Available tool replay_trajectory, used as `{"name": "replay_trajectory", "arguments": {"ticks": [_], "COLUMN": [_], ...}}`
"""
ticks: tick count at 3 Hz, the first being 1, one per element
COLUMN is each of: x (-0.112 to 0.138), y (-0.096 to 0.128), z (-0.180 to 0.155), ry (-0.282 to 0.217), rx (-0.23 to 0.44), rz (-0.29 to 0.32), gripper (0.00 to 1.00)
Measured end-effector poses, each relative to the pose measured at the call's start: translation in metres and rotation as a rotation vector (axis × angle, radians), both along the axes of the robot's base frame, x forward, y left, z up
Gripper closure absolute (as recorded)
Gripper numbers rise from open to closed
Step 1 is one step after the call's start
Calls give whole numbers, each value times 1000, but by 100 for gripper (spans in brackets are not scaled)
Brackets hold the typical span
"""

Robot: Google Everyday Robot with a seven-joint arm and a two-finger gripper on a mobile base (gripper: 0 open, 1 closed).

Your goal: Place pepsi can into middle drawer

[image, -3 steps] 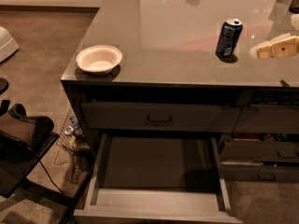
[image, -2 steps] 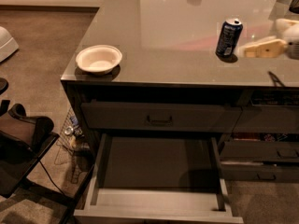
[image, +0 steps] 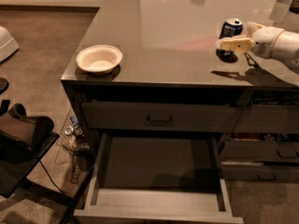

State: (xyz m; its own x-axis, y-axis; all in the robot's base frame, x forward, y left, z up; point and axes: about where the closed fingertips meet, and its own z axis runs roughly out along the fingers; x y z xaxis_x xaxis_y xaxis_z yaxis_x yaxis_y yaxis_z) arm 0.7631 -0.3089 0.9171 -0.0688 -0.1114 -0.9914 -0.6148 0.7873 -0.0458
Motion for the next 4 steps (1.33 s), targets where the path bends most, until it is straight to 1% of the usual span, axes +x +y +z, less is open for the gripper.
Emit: {"name": "replay_trajectory", "arguments": {"ticks": [1, 2, 4], "x": [25, 43, 44], "y": [3, 6, 14], "z": [-2, 4, 1], "ry": [-24, -47, -41], "rx": [31, 45, 47], "rz": [10, 14, 24], "gripper": [18, 49, 96]}}
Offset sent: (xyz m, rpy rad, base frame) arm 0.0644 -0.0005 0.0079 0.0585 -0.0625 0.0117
